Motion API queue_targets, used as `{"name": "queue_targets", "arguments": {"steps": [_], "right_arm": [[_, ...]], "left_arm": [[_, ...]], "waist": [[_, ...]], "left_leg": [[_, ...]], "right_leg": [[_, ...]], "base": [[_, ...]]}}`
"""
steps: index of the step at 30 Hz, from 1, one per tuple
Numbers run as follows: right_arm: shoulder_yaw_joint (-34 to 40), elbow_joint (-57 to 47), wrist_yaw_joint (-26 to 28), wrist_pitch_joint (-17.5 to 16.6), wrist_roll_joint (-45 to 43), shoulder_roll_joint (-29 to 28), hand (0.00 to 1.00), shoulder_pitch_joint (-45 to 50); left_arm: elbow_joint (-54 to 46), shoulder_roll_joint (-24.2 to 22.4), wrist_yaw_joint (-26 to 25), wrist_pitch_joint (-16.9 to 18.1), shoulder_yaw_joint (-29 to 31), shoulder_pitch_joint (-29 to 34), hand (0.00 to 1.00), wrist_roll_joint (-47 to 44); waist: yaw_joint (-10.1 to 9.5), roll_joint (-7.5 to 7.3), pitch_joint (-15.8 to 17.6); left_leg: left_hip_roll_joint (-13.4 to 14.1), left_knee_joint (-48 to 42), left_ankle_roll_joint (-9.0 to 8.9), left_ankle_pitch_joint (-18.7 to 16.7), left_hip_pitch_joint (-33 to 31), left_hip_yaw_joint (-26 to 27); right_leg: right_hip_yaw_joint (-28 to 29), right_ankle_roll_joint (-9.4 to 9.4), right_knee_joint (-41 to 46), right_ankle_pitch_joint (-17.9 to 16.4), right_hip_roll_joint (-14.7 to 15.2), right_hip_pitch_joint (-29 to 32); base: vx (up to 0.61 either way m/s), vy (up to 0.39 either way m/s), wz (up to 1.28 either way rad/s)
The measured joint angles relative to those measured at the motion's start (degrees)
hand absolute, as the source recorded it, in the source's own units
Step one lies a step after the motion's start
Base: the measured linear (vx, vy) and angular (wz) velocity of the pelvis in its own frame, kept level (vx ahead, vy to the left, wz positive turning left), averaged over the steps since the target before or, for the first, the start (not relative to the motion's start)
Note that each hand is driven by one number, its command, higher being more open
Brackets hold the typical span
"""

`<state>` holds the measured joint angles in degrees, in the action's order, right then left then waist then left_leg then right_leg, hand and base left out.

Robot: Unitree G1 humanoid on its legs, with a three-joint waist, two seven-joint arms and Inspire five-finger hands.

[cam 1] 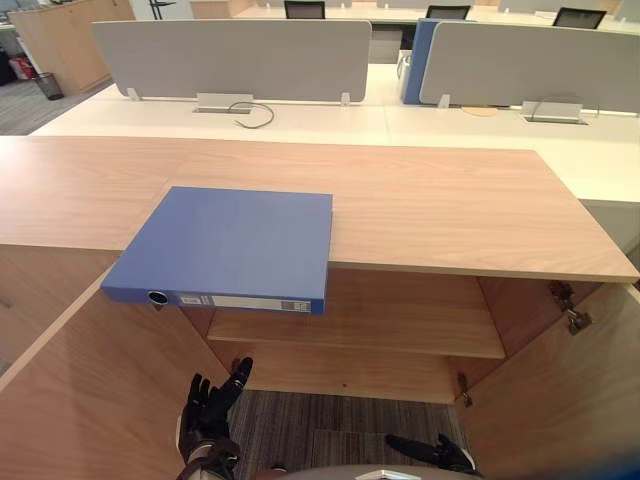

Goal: Walk over to the cabinet, pick up the folder, carry it to the office cabinet, place the folder inside the office cabinet, then close the office cabinet door

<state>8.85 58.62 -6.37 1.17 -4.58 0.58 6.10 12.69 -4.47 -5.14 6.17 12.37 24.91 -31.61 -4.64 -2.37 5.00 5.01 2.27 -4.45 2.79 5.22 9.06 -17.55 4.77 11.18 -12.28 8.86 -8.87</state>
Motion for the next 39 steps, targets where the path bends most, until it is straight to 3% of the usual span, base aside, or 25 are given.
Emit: {"name": "queue_targets", "arguments": {"steps": [11, 14, 20, 24, 30, 35, 39], "right_arm": [[0.01, 0.76, 0.47, 0.34, 0.63, -0.48, 1.00, 0.31], [-0.31, 0.75, 0.16, 0.69, 3.71, -0.69, 1.00, 0.45], [-2.37, 0.70, -0.64, 0.78, 6.85, -1.15, 1.00, -0.21], [-3.84, 0.70, -2.35, 0.17, 6.88, -1.65, 1.00, -0.77], [-7.60, 2.53, -3.92, -0.90, 7.03, -2.47, 1.00, -2.51], [-10.06, 7.34, -3.87, -1.49, 9.18, -2.75, 1.00, -5.33], [-9.99, 8.45, -3.81, -2.25, 9.34, -2.31, 1.00, -5.58]], "left_arm": [[-17.31, -2.86, -5.47, -0.23, 4.22, 5.14, 1.00, 16.65], [-21.86, -3.02, -7.82, -0.48, 5.63, 5.49, 1.00, 20.99], [-30.57, -2.62, -15.16, -2.27, 5.62, 5.59, 1.00, 44.77], [-34.38, -2.56, -22.54, -3.11, 3.04, 5.50, 1.00, 57.90], [-37.91, -1.34, -30.70, -3.17, -4.38, 4.89, 1.00, 65.66], [-38.11, 7.43, -29.18, -2.43, -16.00, 2.69, 1.00, 72.95], [-38.54, 14.32, -26.01, 2.71, -21.67, 1.68, 1.00, 78.84]], "waist": [[-2.05, -0.64, -0.18], [-3.57, -0.37, 0.05], [-4.58, -0.85, 0.08], [-4.66, -0.79, 0.10], [-4.89, -0.16, -0.16], [-5.12, 1.38, -0.87], [-4.39, 2.60, -1.79]], "left_leg": [[-1.18, 0.78, 0.21, 0.60, -1.37, -3.72], [-1.62, 1.65, 0.62, 0.89, -1.29, -5.85], [-2.64, 2.95, 1.10, 2.32, -2.52, -10.54], [-2.92, 2.97, 0.98, 2.74, -3.56, -11.68], [-3.33, 2.93, 1.01, 3.78, -4.71, -13.79], [-3.46, 2.93, 0.82, 4.49, -5.68, -14.62], [-3.40, 2.93, 0.66, 4.64, -5.77, -14.40]], "right_leg": [[-3.80, 1.25, -3.79, 2.18, 0.24, -2.85], [-5.98, 1.32, -3.94, 2.22, 0.35, -3.95], [-10.43, 1.33, -3.88, 2.22, 0.48, -4.52], [-11.44, 1.33, -4.07, 2.22, 0.45, -4.47], [-12.74, 1.27, -4.59, 2.19, 0.15, -4.40], [-12.23, 1.20, -5.65, 2.15, -0.35, -4.27], [-11.53, 1.04, -6.31, 2.06, -1.03, -4.22]], "base": [[-0.01, 0.004, 0.19], [-0.03, -0.009, 0.40], [-0.03, 0.000, 0.40], [-0.04, 0.003, 0.16], [-0.03, -0.005, 0.19], [-0.03, -0.001, 0.08], [-0.02, -0.009, -0.04]]}}
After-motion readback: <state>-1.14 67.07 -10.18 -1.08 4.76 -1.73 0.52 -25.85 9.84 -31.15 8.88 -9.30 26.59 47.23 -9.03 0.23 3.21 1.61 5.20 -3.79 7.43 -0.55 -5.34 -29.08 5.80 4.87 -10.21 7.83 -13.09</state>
